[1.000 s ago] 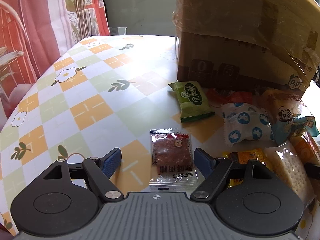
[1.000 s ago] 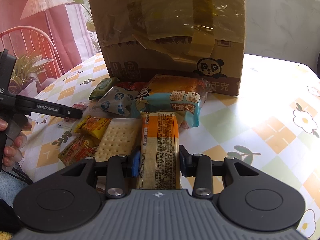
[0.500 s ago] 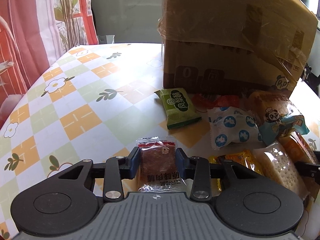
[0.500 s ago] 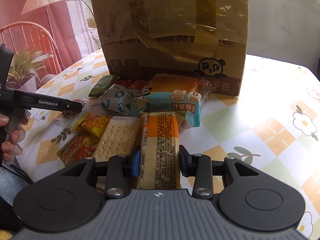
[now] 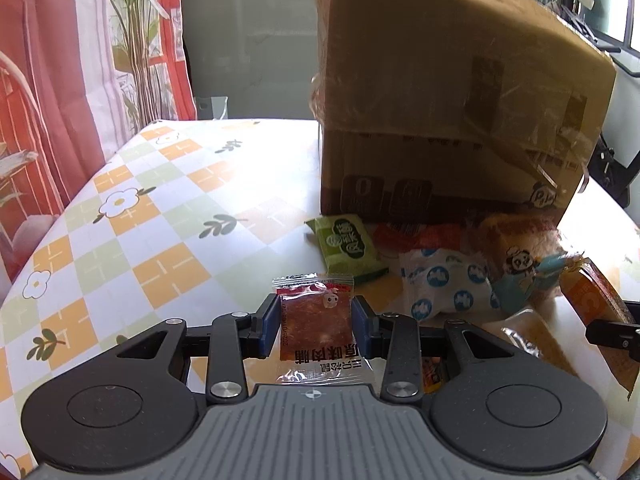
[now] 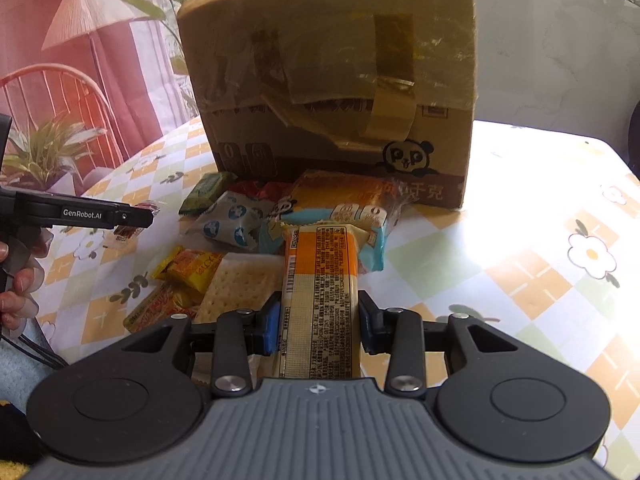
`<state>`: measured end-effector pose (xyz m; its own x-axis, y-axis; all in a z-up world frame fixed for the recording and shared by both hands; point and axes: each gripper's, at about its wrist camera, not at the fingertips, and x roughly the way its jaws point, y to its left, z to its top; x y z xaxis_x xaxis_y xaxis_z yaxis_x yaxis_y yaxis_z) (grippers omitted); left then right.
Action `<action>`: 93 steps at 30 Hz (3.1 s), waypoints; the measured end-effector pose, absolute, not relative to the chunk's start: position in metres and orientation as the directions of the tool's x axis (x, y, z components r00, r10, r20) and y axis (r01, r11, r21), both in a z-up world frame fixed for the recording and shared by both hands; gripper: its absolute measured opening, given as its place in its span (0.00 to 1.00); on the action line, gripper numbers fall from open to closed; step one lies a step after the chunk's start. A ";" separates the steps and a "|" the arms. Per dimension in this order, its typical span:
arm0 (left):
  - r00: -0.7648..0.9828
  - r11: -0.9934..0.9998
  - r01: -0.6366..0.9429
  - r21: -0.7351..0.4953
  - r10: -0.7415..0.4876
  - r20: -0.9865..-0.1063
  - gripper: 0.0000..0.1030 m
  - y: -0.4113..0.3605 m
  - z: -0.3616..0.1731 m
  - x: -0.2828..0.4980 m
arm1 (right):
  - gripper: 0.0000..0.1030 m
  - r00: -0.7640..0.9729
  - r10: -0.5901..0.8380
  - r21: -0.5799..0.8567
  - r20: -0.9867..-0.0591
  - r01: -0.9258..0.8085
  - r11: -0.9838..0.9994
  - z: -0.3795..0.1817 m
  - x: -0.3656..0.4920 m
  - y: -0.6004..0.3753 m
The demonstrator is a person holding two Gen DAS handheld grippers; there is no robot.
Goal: Organize snacks
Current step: 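Carry the jerky packet and biscuit bar over the box and release them, then move both tools back toward the remaining snacks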
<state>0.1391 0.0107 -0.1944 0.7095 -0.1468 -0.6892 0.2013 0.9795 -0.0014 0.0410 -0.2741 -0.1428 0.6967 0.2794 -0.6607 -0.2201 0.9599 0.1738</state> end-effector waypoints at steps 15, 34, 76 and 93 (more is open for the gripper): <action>0.766 0.975 0.220 -0.040 -0.198 -0.612 0.39 0.006 -0.160 0.135 | 0.38 0.765 0.282 0.152 -0.579 -0.238 0.959 -0.107 0.057 -0.275; 0.865 0.950 0.310 -0.044 -0.301 -0.402 0.39 -0.017 -0.075 0.149 | 0.38 0.859 0.345 0.118 -0.379 -0.324 0.939 -0.018 0.093 -0.273; 0.843 0.947 0.322 -0.017 -0.294 -0.451 0.79 -0.063 -0.046 0.280 | 0.67 0.877 0.192 0.050 -0.441 -0.189 0.981 0.005 0.219 -0.276; 0.835 0.951 0.302 -0.061 -0.295 -0.464 0.86 -0.024 -0.047 0.216 | 0.77 0.877 0.205 0.099 -0.434 -0.180 0.979 0.006 0.168 -0.279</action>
<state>0.2158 -0.0236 -0.0473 0.8351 -0.2953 -0.4642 0.3025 0.9512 -0.0609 0.1681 -0.2786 0.0056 0.8773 0.2050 -0.4340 -0.1796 0.9787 0.0993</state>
